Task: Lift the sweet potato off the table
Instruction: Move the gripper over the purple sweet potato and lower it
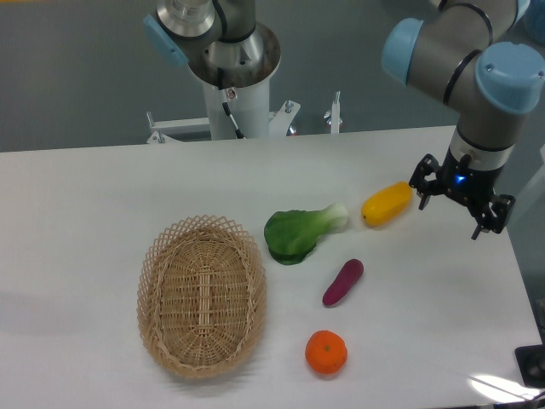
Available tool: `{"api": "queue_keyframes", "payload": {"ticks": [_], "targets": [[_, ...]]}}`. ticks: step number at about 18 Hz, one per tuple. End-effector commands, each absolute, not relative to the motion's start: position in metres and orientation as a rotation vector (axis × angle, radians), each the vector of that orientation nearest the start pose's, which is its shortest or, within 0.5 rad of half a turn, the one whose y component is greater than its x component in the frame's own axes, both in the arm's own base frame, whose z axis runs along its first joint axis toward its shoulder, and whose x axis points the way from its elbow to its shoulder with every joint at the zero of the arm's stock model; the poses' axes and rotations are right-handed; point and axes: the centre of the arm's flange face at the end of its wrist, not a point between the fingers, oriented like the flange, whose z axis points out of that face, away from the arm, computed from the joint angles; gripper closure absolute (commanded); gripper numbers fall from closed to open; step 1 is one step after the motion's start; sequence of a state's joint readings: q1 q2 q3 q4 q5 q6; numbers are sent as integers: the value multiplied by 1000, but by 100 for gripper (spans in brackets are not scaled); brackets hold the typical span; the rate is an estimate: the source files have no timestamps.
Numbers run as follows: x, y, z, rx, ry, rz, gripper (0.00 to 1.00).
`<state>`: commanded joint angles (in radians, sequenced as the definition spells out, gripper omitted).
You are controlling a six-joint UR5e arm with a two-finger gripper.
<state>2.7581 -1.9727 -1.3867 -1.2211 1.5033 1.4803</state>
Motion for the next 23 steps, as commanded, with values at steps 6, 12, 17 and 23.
{"api": "queue_keyframes", "payload": {"ticks": [6,12,17,23], "targets": [[-559,376,378,-3012,446,178,0],[-558,377,374,-3014,444,169,0],[-557,384,354,-3017,444,164,0],[-555,397,320,-3021,432,143,0]]}}
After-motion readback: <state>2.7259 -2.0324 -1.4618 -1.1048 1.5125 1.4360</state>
